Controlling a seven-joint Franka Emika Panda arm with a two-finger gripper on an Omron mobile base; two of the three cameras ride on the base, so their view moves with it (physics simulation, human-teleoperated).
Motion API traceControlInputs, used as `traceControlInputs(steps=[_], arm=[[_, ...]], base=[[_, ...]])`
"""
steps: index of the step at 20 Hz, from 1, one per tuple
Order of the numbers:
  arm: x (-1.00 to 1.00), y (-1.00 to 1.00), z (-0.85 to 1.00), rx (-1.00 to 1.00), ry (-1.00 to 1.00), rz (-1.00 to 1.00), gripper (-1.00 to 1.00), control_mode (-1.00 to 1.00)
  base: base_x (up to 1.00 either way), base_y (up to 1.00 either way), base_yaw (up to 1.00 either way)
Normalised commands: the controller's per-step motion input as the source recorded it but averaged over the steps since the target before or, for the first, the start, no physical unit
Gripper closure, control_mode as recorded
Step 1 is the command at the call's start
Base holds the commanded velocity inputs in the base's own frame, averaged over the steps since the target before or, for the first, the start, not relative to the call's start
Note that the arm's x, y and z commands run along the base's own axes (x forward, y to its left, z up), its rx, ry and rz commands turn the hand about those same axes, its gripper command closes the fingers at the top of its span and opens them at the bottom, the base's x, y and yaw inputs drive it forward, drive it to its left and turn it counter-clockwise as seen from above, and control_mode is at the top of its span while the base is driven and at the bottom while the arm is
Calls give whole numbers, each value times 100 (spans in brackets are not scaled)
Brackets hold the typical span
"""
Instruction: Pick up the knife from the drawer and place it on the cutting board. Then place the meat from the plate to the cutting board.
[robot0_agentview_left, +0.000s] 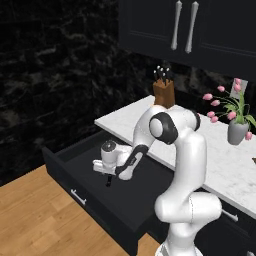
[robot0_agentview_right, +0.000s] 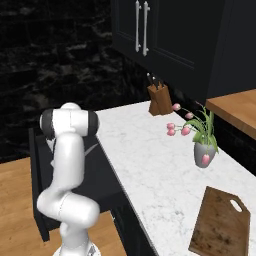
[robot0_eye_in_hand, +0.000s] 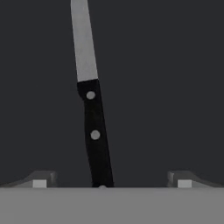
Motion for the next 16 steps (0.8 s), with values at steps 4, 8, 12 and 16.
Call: traceControlInputs(steps=[4, 8, 12, 16], arm=[[11, 5, -69, -15, 6, 0, -100, -100], [22, 0, -77, -11, 9, 0, 100, -100], [13, 0, -25, -3, 12, 0, 100, -100], [-1, -10, 31, 0, 6, 0, 100, -100]], base=[[0, 0, 0], [0, 0, 0], [0, 0, 0], [0, 0, 0]])
